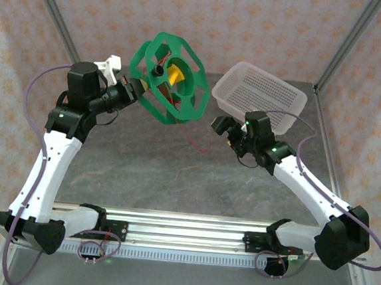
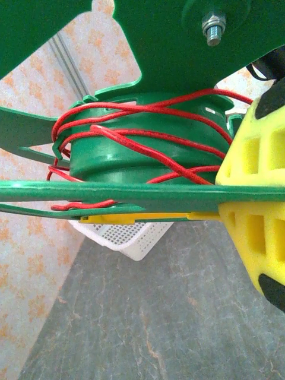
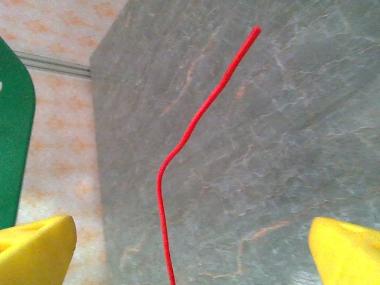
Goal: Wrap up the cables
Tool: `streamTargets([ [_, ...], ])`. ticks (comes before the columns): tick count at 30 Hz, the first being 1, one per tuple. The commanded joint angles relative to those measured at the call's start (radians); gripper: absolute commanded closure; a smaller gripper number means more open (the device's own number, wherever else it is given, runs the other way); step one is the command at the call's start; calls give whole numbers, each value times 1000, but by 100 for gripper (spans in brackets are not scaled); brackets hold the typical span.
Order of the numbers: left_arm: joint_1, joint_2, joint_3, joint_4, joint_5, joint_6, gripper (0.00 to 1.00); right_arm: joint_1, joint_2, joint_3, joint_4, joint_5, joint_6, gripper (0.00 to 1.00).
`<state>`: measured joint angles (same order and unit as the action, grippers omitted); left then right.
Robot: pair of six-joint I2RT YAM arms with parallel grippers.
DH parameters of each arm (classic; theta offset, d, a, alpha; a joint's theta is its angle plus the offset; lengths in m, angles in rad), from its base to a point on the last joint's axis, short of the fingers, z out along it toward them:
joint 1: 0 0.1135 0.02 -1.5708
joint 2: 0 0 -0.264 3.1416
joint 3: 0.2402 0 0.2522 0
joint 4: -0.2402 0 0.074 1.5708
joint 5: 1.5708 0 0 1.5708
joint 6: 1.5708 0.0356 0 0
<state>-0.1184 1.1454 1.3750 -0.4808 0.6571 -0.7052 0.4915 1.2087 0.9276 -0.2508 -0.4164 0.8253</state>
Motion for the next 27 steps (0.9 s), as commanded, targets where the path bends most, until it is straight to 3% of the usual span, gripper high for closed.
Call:
streamTargets([
  [1, -10, -46, 4, 159, 15, 1, 100, -9, -12, -59, 165, -25, 75, 2],
  [10, -13, -60, -11, 169, 29, -16, 100, -40, 59, -107, 392, -21, 161, 29],
  [17, -15, -72, -36, 194, 42, -40, 100, -58, 141, -85, 462, -53, 198, 33],
  [21, -16, -78, -43, 194, 47, -45, 100, -63, 165, -73, 484, -63, 207, 57],
  [27, -16, -84, -55, 209, 52, -58, 100, -70, 216, -57, 503, -85, 220, 51],
])
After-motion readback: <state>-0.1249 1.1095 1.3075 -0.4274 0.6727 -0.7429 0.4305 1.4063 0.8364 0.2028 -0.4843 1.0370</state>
